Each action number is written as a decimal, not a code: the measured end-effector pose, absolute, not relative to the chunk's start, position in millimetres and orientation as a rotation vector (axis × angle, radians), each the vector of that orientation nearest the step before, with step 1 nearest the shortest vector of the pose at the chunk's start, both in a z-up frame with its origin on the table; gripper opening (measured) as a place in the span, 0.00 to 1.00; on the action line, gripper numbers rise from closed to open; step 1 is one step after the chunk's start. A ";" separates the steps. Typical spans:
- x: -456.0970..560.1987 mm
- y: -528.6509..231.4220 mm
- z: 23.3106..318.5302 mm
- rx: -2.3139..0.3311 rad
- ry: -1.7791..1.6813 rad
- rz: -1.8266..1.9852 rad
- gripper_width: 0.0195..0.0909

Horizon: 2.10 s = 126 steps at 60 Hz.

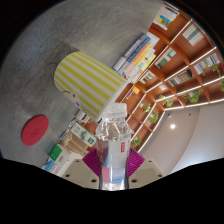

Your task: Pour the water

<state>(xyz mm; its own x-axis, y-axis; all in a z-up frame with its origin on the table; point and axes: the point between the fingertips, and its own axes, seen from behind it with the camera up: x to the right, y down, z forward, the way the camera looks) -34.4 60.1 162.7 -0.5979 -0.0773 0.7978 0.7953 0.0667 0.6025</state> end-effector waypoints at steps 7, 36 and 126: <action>-27.0 59.9 169.3 -0.796 -1.593 -1.564 0.17; 4.7 29.1 141.1 -1.717 -0.492 -0.024 0.18; 90.2 -95.7 96.1 -1.869 -0.018 0.038 0.92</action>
<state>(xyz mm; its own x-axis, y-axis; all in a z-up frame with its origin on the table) 90.2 -95.7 96.1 0.9993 0.0321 -0.0174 -0.0072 -0.2944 -0.9556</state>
